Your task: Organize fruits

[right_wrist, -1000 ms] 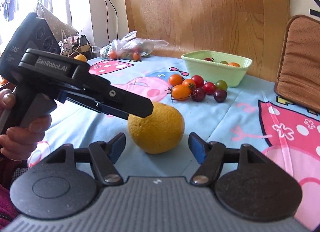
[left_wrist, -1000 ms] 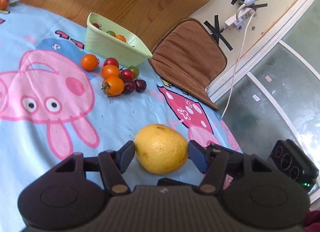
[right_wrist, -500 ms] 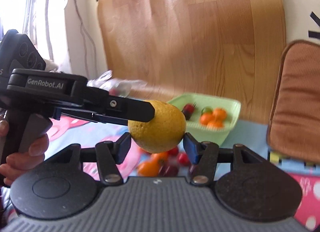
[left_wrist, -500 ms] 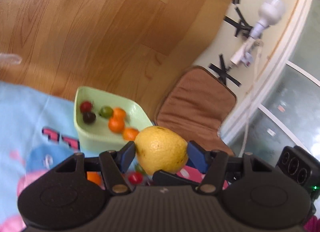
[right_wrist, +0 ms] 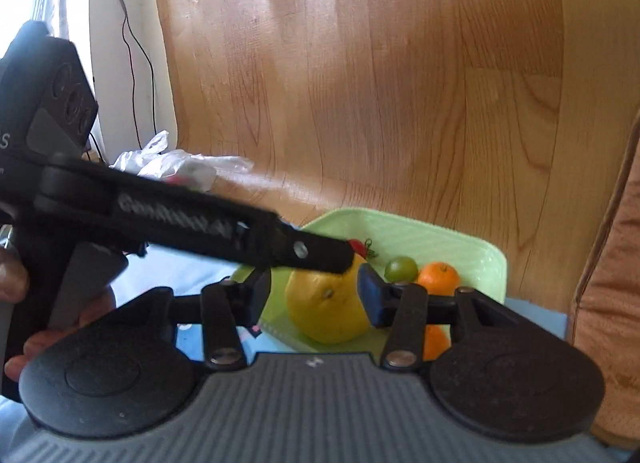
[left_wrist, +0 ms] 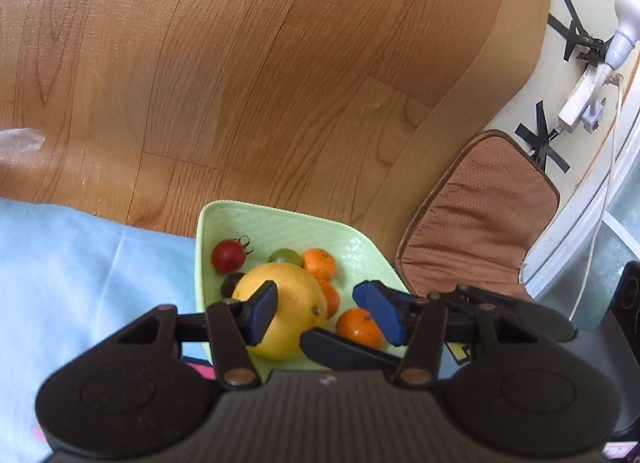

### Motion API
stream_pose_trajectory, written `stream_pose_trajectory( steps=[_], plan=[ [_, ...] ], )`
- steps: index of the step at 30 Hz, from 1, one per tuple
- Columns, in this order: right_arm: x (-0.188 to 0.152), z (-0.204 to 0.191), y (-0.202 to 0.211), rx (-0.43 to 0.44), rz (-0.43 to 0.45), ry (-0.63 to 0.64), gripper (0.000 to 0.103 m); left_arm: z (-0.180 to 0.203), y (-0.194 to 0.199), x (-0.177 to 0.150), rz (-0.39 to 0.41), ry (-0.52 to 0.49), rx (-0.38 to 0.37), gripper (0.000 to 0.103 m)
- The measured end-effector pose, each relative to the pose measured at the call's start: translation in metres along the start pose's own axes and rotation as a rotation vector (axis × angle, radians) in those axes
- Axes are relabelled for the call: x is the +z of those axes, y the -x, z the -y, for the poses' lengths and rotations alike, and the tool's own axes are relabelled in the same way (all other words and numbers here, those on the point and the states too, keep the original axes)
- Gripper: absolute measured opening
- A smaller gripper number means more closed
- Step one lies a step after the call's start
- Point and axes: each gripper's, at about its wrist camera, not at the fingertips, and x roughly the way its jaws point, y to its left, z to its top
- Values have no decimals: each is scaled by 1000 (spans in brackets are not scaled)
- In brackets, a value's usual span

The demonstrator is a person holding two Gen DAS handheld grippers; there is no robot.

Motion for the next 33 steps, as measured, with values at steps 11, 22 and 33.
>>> stream_pose_trajectory(
  steps=[11,22,33],
  plan=[
    [-54,32,88,-9,-11,-175,31,26,88,-79,61,-76,39,58],
    [-77,-7,91,64,-104,-126,25,33,75,-123,-72,-132,49,61],
    [-74,-29,61,44,-181,21,31,-2,69,-121,-74,97,-60,30]
  ],
)
